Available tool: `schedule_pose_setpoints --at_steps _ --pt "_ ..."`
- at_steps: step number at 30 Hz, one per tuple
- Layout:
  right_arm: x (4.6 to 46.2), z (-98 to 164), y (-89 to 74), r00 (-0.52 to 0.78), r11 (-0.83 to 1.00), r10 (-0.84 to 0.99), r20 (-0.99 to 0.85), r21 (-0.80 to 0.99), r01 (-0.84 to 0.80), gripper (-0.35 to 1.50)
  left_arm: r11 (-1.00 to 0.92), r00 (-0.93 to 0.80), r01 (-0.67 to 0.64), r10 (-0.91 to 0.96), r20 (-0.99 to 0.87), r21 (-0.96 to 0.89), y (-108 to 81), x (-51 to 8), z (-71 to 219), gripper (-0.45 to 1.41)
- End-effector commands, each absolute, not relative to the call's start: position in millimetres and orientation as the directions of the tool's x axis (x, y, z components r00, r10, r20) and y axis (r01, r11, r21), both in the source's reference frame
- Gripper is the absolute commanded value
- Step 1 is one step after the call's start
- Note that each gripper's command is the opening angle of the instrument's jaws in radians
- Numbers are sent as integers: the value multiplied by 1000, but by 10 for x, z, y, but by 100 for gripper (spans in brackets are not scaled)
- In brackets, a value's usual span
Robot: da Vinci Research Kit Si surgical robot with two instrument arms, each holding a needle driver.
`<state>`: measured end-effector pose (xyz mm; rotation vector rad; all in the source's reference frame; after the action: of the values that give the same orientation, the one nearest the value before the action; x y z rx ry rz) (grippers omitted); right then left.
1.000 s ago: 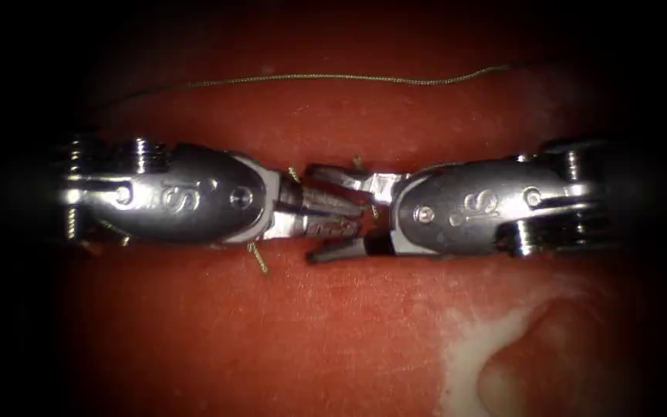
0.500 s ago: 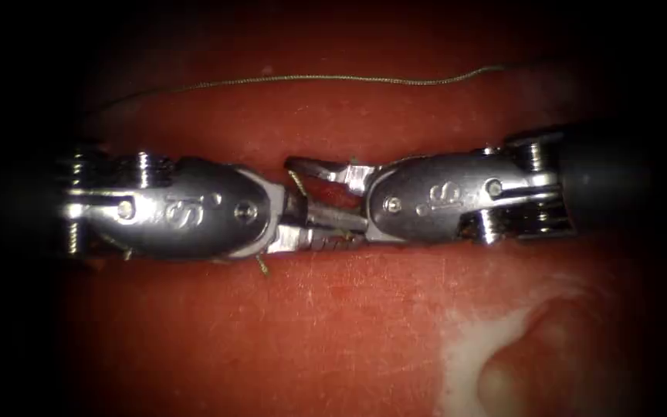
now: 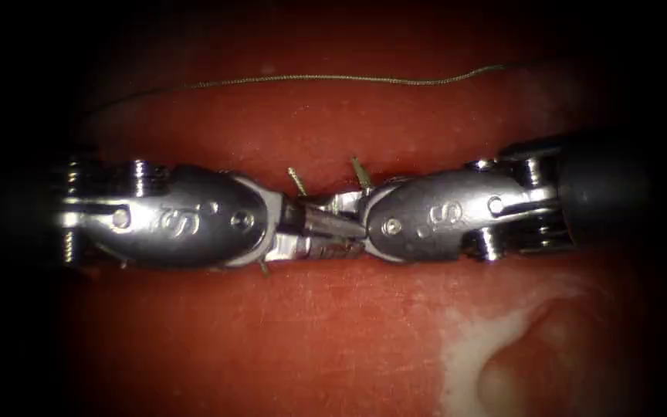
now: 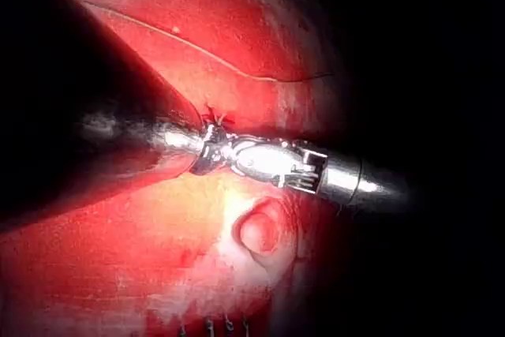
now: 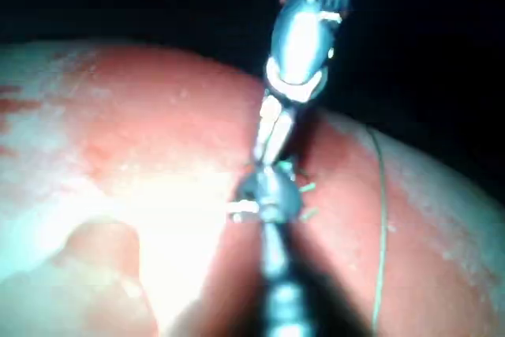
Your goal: Wound Closure
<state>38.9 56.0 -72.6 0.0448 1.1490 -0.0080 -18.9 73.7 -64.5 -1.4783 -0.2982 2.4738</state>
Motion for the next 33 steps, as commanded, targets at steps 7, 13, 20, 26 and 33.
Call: schedule_pose_setpoints --at_steps 7,13,20,26,33 --pt "388 -730 558 449 999 36 -893 14 -53 115 -950 -453 -86 307 -837 -301 730 -179 -648 -35" --pt "343 -758 563 471 997 69 -879 39 -73 140 -957 -462 -90 287 -839 -277 713 -118 -661 -35" --pt "269 -800 592 443 983 131 -887 59 -172 140 -956 -482 -135 293 -826 -260 682 -52 -643 -35" --pt "259 -796 592 455 978 145 -878 58 -200 133 -958 -494 -172 284 -822 -228 667 -47 -596 0" --pt "260 -797 590 459 972 178 -871 83 -219 132 -912 -469 -261 406 -785 -316 651 -13 -529 46"
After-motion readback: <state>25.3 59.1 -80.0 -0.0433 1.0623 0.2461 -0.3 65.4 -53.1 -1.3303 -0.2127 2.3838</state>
